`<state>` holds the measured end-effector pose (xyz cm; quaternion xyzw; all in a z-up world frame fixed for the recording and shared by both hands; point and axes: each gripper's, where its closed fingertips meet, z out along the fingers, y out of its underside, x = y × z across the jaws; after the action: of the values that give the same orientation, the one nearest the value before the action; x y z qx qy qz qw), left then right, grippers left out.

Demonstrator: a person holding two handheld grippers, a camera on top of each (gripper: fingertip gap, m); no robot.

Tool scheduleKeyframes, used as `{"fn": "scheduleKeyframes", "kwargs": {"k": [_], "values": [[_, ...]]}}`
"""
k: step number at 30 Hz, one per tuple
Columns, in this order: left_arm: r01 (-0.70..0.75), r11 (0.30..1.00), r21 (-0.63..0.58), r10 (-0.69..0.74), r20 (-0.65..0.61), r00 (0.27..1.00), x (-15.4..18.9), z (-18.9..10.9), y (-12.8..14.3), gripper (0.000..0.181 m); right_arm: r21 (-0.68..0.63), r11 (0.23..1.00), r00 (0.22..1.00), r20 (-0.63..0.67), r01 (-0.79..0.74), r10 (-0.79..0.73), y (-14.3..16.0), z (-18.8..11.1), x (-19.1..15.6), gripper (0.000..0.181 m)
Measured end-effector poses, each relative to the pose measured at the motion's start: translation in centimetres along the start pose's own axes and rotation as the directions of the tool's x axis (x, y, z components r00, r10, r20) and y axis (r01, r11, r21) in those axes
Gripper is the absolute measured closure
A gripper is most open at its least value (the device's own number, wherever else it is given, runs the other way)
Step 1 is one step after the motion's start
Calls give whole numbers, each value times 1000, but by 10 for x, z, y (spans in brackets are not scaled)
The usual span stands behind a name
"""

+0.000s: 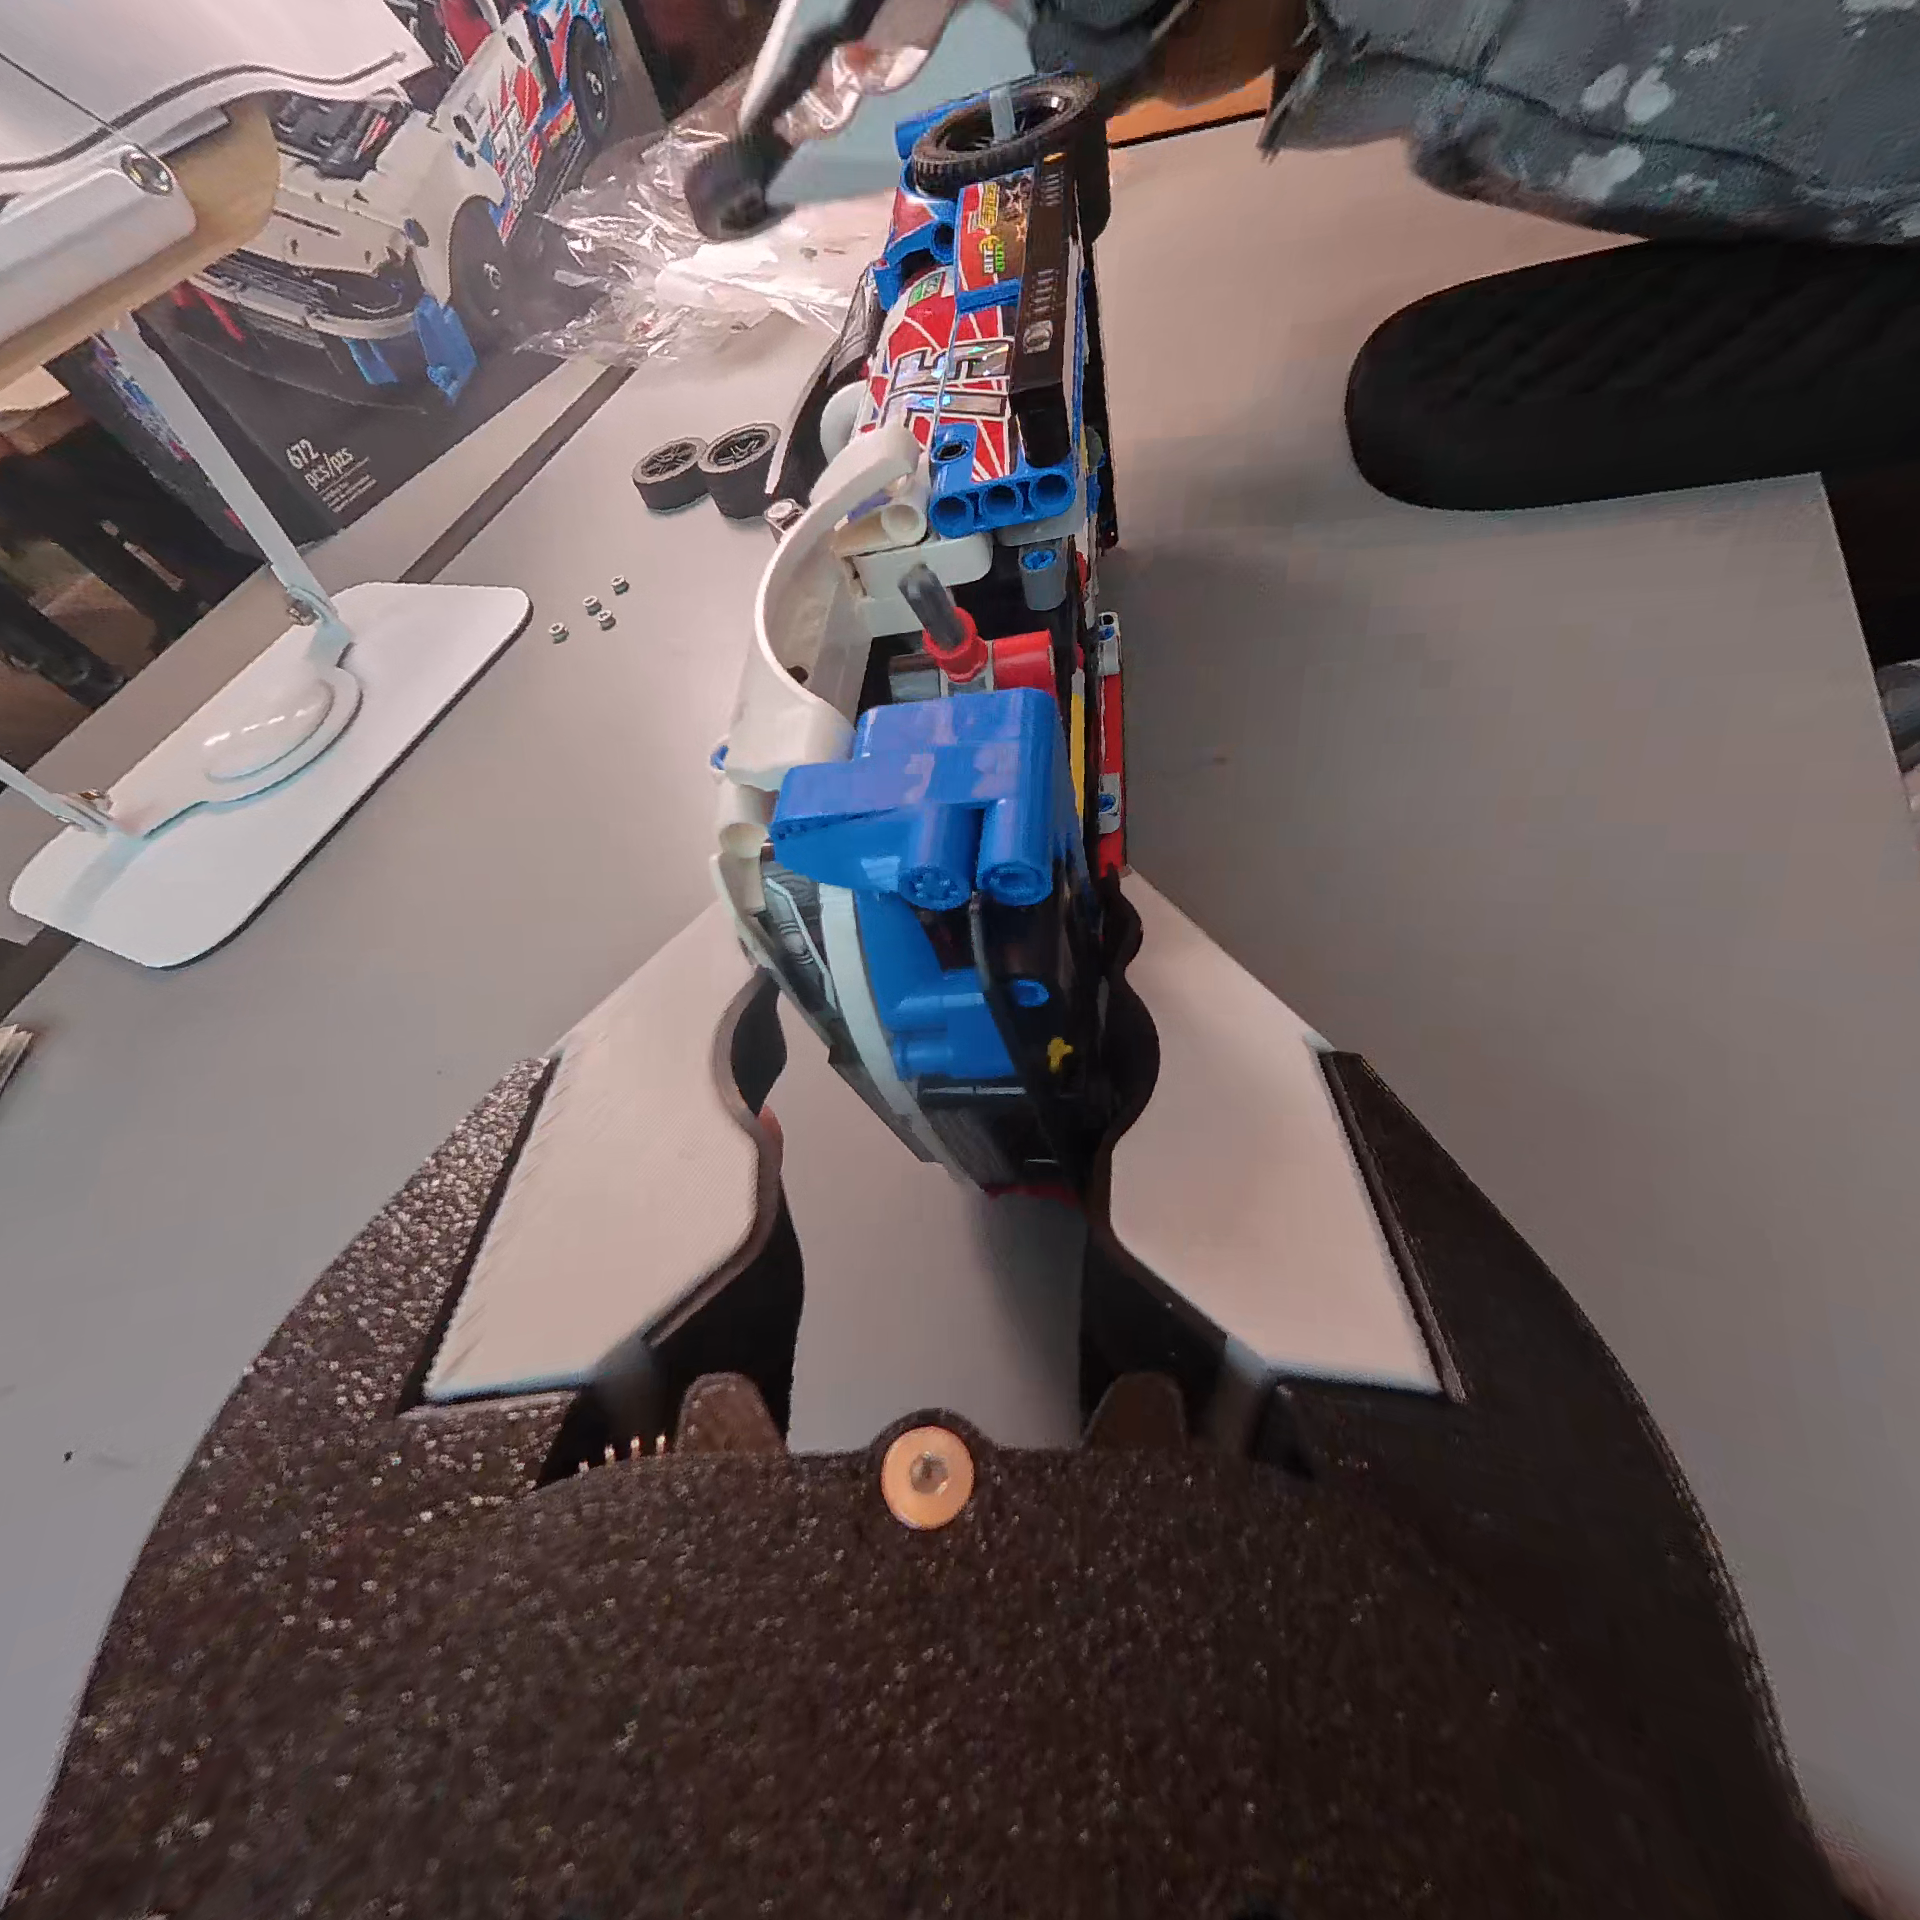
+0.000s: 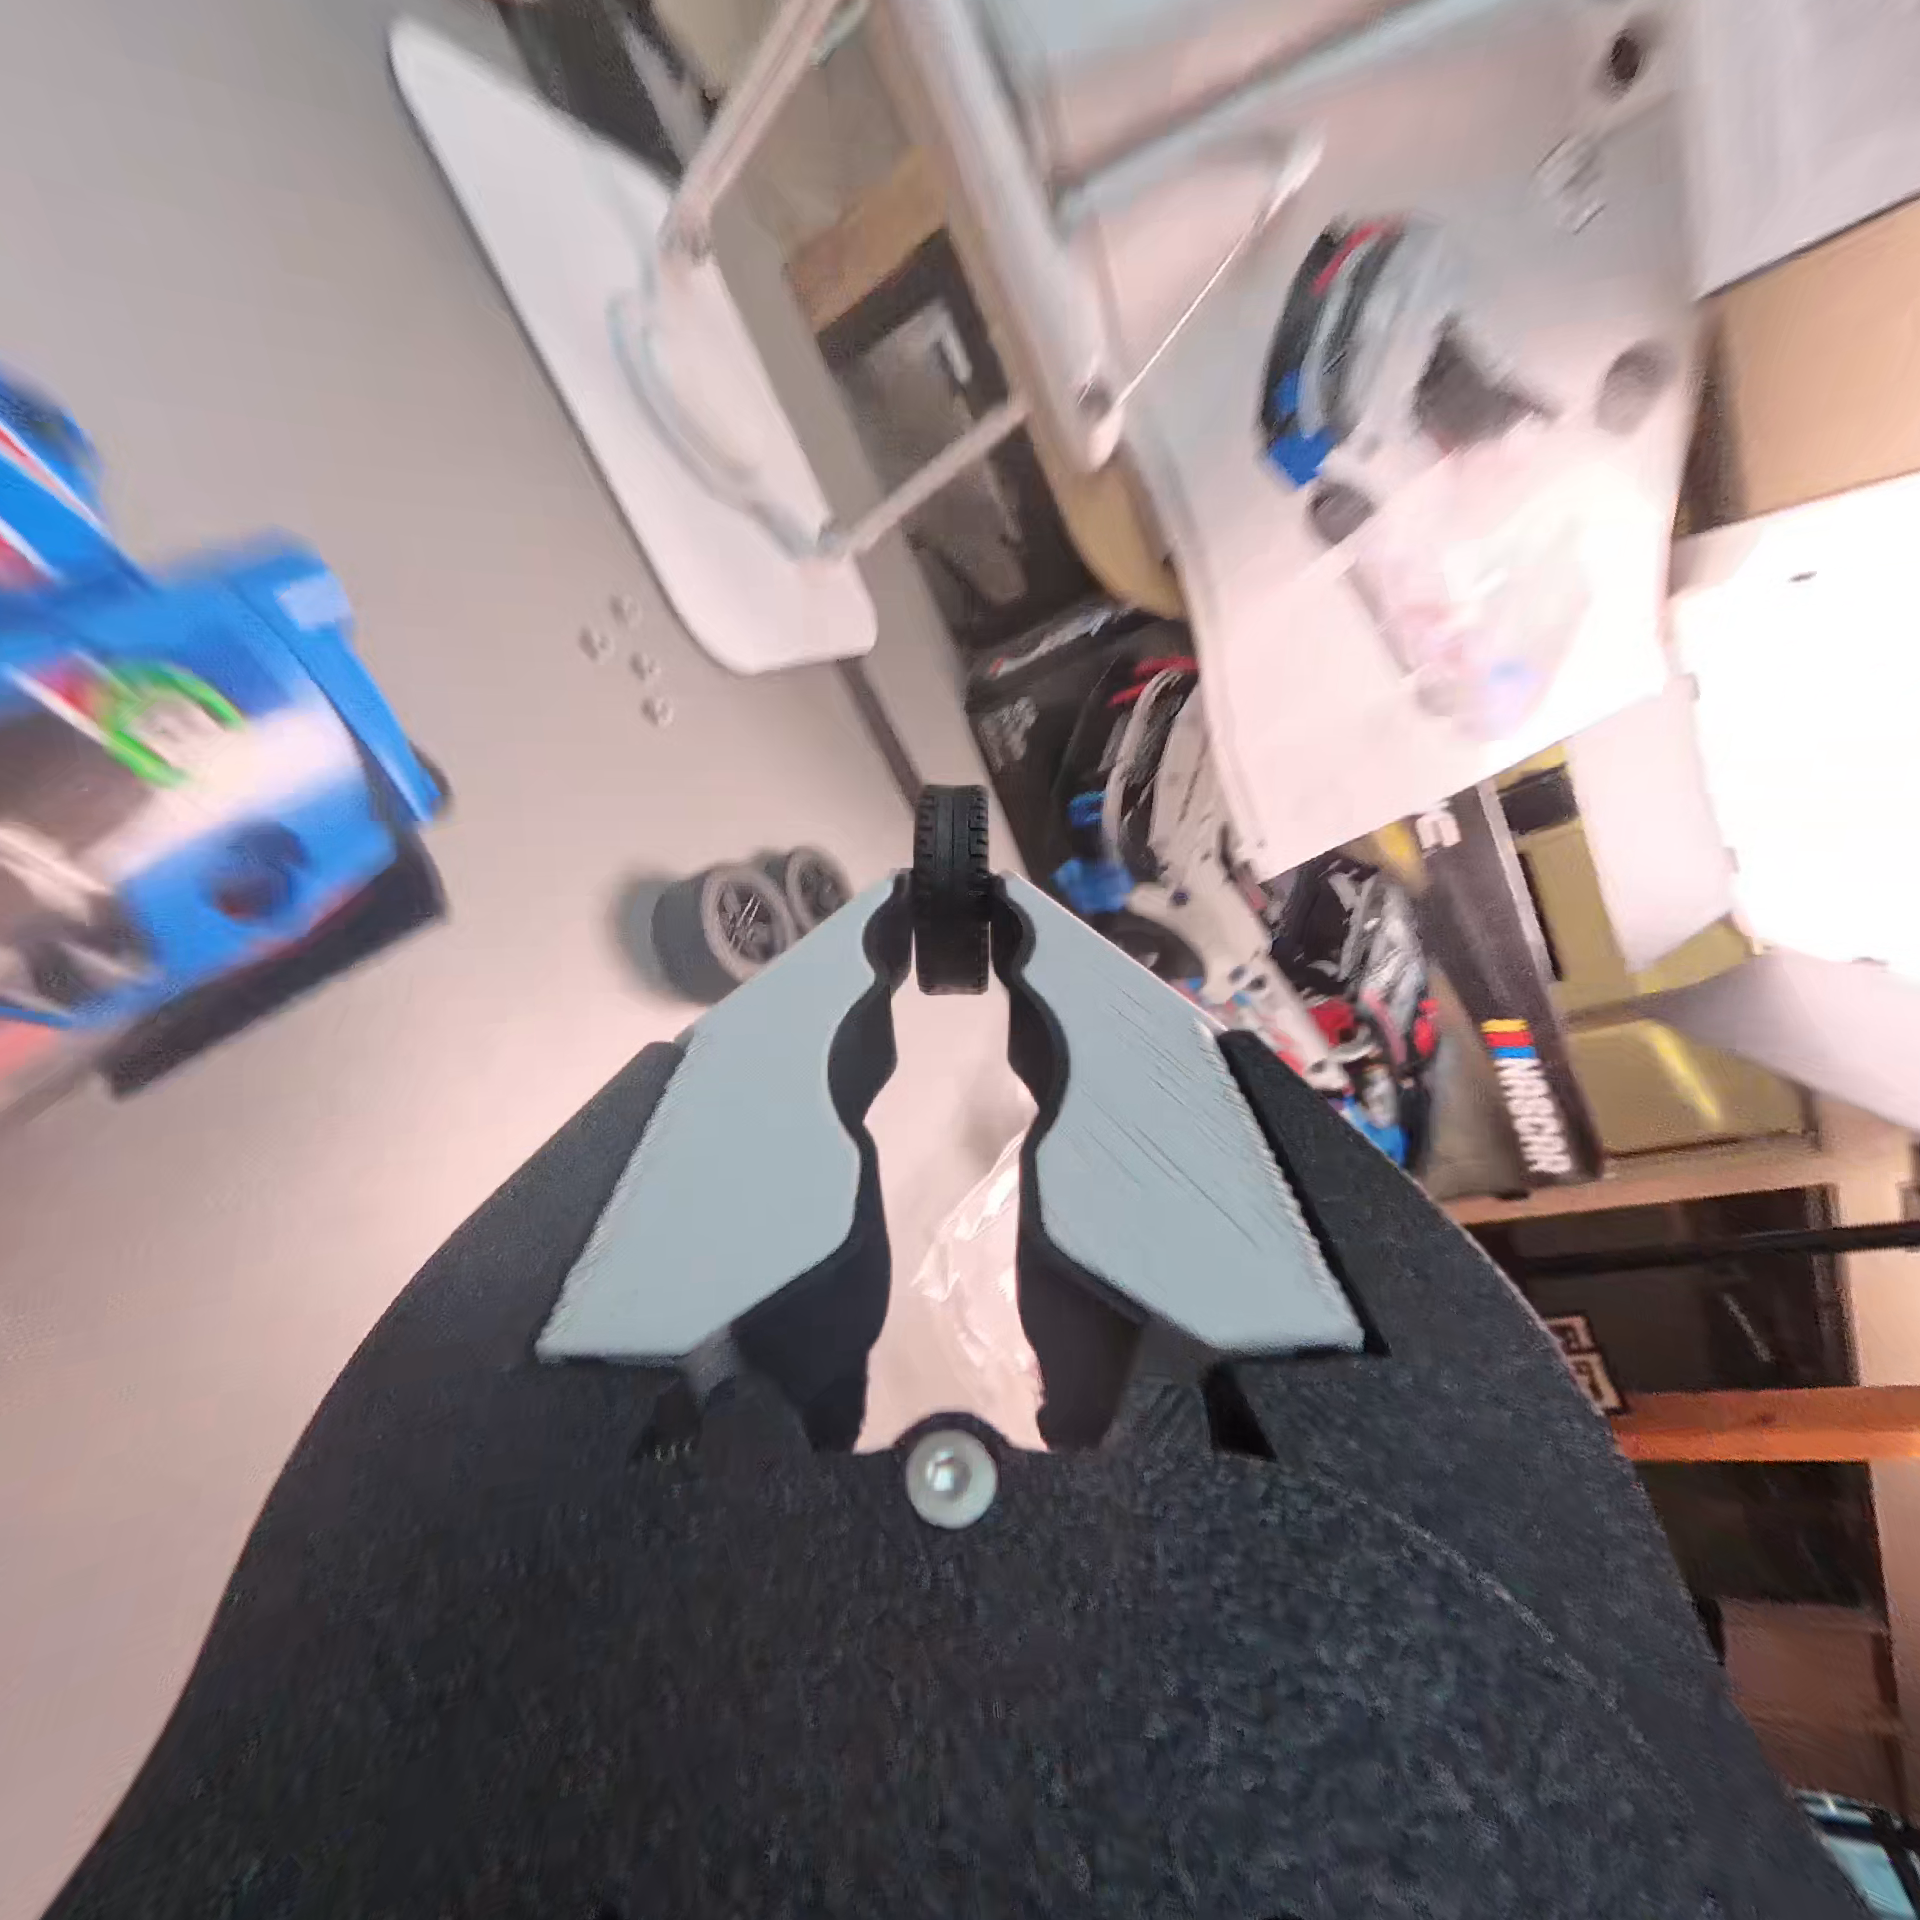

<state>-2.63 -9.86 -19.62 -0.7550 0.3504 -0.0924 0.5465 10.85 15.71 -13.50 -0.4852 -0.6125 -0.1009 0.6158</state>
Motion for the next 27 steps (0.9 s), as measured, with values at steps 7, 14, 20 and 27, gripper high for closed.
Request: {"fn": "scheduleKeyframes", "kwargs": {"k": [7,14,20,27], "values": [[38,999,14,-38,-11,999,1,1,0,120,-277,960,991,133,48,-11,91,54,-43,167],[39,999,21,-39,-16,999,3,1,0,120,-283,948,947,236,-147,218,90,52,-65,151],[38,999,20,-38,-8,999,2,1,0,120,-108,839,810,221,-533,543,53,27,-19,132],[99,994,38,-98,-23,995,-1,2,1,120,292,725,704,612,-624,360,-102,-96,1,146]]}}
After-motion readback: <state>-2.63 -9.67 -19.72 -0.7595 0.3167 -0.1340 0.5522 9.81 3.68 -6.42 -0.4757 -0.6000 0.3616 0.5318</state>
